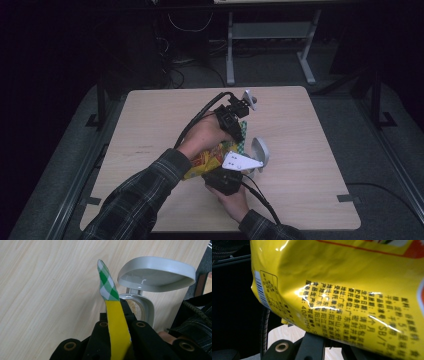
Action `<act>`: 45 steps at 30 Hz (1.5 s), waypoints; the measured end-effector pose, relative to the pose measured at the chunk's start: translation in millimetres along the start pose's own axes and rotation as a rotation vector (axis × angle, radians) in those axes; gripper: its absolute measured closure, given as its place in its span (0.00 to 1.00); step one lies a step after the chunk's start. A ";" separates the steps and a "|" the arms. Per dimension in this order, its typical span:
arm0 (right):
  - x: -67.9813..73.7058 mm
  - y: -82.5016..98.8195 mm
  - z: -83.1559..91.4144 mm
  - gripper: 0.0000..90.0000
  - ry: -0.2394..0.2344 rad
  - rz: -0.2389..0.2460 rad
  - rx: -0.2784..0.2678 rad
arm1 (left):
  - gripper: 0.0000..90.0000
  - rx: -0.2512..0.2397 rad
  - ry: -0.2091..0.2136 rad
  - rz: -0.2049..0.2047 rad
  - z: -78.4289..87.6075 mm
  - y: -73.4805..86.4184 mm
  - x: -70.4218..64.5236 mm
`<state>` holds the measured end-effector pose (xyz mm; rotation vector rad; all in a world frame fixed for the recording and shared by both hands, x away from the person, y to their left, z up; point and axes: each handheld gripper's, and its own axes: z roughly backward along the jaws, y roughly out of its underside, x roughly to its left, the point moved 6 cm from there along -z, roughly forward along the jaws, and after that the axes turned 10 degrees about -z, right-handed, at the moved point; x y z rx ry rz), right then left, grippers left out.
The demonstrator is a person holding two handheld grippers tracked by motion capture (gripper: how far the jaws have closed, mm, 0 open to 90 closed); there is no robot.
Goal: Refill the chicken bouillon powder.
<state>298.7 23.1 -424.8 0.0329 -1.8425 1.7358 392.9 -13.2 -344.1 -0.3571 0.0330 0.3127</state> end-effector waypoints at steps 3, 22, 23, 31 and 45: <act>0.1 -0.2 0.0 1.00 0.000 0.000 0.000 | 1.00 -0.001 0.000 -0.001 0.1 0.0 0.1; 0.0 -1.0 0.3 1.00 -0.002 -0.003 -0.005 | 1.00 -0.002 -0.005 -0.001 0.0 -1.4 -0.6; 0.0 -1.0 0.3 1.00 -0.002 -0.002 -0.006 | 1.00 -0.002 -0.004 0.001 0.0 -1.5 -0.9; 0.0 -1.2 0.3 1.00 -0.003 -0.004 -0.007 | 1.00 0.002 -0.006 -0.005 -0.1 -1.8 -0.7; -0.1 -2.5 1.1 1.00 -0.004 -0.005 -0.013 | 1.00 0.005 -0.006 -0.007 0.1 -3.8 -1.6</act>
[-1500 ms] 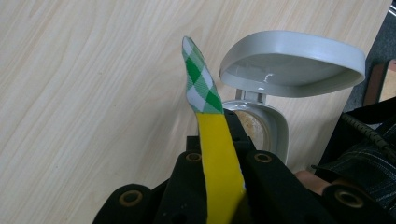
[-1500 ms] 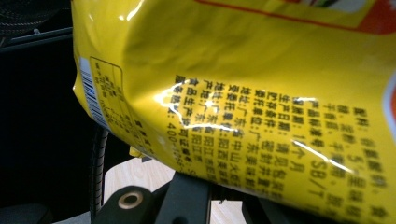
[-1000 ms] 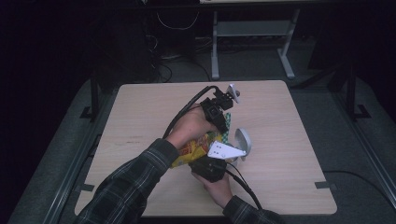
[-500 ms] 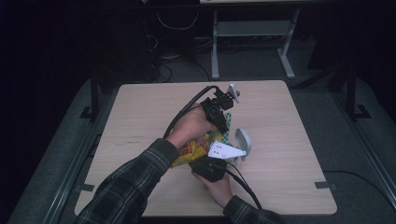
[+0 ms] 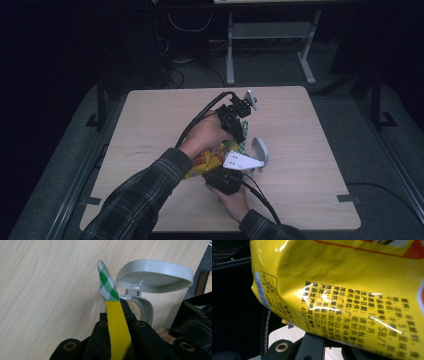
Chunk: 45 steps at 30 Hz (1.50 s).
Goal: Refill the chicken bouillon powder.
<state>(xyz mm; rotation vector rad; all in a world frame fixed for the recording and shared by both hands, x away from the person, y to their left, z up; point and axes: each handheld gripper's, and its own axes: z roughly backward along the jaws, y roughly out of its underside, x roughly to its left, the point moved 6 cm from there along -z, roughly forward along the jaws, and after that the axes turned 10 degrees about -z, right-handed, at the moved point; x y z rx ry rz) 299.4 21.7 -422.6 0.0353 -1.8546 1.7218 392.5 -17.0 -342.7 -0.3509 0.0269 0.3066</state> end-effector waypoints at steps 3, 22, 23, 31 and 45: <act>-0.1 -0.1 0.1 1.00 0.000 -0.001 0.000 | 1.00 0.001 0.002 0.000 0.0 -0.2 -0.1; -0.1 -3.2 1.7 1.00 0.001 -0.005 -0.011 | 1.00 0.004 -0.003 -0.009 2.0 -4.3 -1.5; -0.1 -3.3 1.8 1.00 0.001 -0.005 -0.011 | 1.00 0.005 -0.004 -0.011 2.0 -4.3 -1.4; 1.0 -3.7 1.7 1.00 -0.002 -0.009 -0.012 | 1.00 0.011 -0.001 -0.013 2.2 -4.2 -2.0; 2.9 -4.7 1.7 1.00 -0.008 -0.015 -0.013 | 1.00 0.019 0.000 -0.008 1.6 -4.5 -3.1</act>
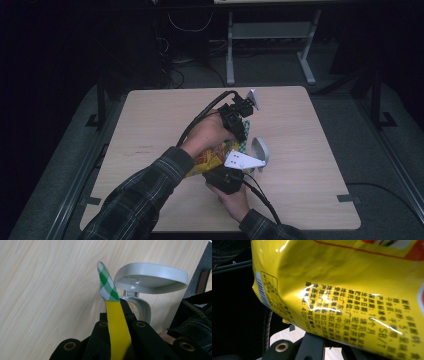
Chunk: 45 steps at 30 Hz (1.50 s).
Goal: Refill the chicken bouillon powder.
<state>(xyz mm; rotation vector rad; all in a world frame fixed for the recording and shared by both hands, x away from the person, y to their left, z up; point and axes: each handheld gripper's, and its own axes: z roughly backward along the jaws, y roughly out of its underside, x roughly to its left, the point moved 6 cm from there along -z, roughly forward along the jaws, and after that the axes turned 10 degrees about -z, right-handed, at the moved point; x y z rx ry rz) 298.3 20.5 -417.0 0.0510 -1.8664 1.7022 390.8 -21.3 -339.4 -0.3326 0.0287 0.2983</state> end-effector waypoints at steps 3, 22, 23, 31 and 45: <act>0.1 0.3 -0.2 1.00 -0.001 -0.001 0.001 | 1.00 0.006 0.002 -0.005 -0.7 0.1 0.1; -0.1 -0.1 0.2 1.00 0.001 -0.002 -0.001 | 1.00 0.002 -0.002 -0.013 0.1 -1.1 -0.9; 0.0 0.0 0.1 1.00 0.000 -0.002 0.000 | 1.00 0.001 -0.004 -0.015 0.6 -1.0 -0.9; -0.9 1.1 -0.5 1.00 0.004 0.011 0.006 | 1.00 -0.016 -0.003 -0.013 1.6 0.3 -0.7; -0.7 6.8 -3.1 1.00 0.016 0.055 0.038 | 1.00 -0.095 0.020 -0.008 12.3 7.8 -5.6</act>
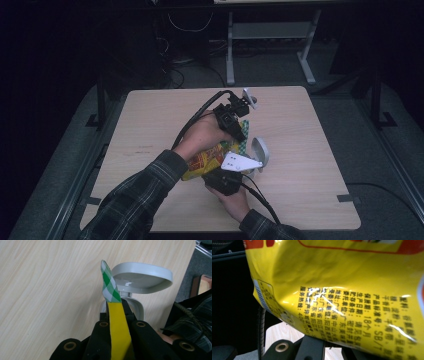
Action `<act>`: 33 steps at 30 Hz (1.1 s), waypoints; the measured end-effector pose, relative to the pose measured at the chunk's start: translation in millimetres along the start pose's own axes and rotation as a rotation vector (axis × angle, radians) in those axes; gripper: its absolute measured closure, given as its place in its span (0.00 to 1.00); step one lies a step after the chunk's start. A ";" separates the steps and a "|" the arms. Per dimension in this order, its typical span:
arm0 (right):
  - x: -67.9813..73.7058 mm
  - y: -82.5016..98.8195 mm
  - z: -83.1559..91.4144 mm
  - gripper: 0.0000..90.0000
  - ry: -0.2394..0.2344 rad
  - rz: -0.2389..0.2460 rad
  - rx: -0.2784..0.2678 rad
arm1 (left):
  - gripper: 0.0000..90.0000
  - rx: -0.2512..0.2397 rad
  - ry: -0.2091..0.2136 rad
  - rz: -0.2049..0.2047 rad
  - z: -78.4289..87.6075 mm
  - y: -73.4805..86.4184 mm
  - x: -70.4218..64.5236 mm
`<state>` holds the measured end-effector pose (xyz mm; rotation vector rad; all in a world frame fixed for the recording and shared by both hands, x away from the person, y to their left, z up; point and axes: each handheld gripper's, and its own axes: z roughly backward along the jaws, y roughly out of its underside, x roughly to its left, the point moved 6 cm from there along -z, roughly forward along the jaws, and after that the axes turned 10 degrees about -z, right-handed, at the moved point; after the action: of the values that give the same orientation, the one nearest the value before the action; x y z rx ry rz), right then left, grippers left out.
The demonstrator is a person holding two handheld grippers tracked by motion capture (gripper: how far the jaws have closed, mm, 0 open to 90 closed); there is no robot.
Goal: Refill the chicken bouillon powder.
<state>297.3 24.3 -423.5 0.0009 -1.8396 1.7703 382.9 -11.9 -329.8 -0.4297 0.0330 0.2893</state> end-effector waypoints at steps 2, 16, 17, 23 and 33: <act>0.3 0.8 -0.7 1.00 0.001 -0.001 0.002 | 1.00 -0.010 0.004 0.004 0.8 0.8 0.0; -1.7 6.2 -3.0 1.00 0.004 -0.009 0.025 | 1.00 -0.098 0.039 0.004 16.8 10.9 -5.8; -1.6 6.5 -3.4 1.00 0.003 -0.006 0.025 | 1.00 -0.110 0.042 0.007 18.1 12.4 -6.3; -1.5 9.1 -4.9 1.00 0.001 -0.009 0.034 | 1.00 -0.139 0.056 -0.001 26.4 20.3 -8.1; -2.3 14.5 -6.5 1.00 0.010 -0.017 0.057 | 1.00 -0.222 0.070 -0.030 43.8 39.2 -10.7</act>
<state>296.3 31.1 -438.0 0.0301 -1.7768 1.8073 360.3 37.5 -304.9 -0.6599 0.0636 0.2489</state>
